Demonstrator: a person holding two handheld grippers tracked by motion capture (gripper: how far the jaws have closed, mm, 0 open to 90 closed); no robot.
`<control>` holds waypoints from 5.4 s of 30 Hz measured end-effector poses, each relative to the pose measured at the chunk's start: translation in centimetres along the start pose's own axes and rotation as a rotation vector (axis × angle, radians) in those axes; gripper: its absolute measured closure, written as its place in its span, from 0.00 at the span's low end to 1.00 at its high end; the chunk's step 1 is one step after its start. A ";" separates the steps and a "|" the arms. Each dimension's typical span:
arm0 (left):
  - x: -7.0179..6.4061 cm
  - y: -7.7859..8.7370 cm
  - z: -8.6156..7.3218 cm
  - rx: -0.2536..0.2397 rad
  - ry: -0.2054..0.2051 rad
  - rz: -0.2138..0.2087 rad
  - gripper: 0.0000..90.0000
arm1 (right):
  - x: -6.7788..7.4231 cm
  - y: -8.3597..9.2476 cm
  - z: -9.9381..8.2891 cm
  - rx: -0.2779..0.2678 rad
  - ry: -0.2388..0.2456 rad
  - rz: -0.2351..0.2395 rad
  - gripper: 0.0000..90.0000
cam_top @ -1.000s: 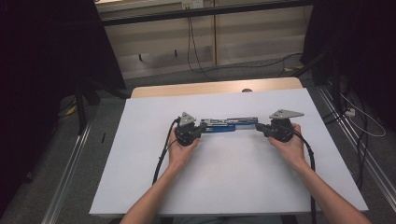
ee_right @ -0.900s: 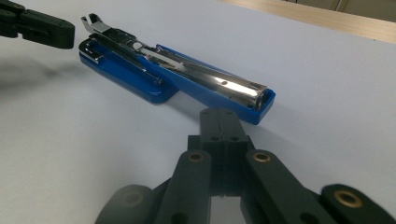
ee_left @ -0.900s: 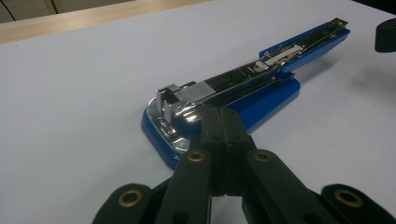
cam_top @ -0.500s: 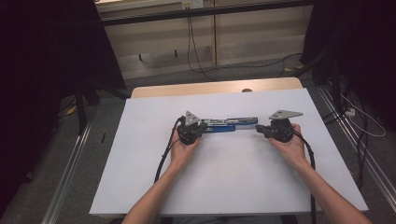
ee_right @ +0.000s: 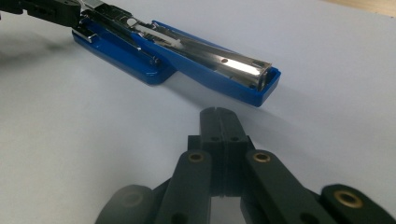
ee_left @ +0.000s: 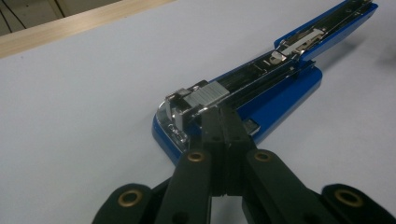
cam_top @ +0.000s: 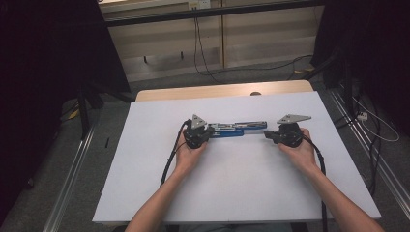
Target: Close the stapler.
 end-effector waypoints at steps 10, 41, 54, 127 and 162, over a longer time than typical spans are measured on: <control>0.1 0.0 0.0 0.001 -0.010 0.001 1.00 | -0.8 -0.3 -0.2 0.027 -0.008 -0.022 1.00; 0.5 0.0 0.1 0.011 0.004 0.008 1.00 | -1.0 -2.6 0.4 0.104 -0.015 -0.049 1.00; 0.3 0.0 0.1 0.021 -0.022 0.018 1.00 | -0.9 -3.0 0.6 0.090 -0.015 -0.052 1.00; 2.0 2.5 0.2 -0.013 0.002 0.133 0.14 | 0.2 -2.0 2.7 -0.088 -0.078 -0.056 0.16; 2.0 10.7 -1.3 -0.182 0.043 0.154 0.04 | 1.7 3.3 1.5 -0.147 -0.062 -0.184 0.05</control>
Point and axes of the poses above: each handheld gripper's, and its own axes: y roughly backward along the jaws, z roughly out of its top, x roughly to its left, the point moved 7 cm from there along -y, roughly forward along the jaws, and after that the axes turned 3 degrees about y, right-handed, at the moved point
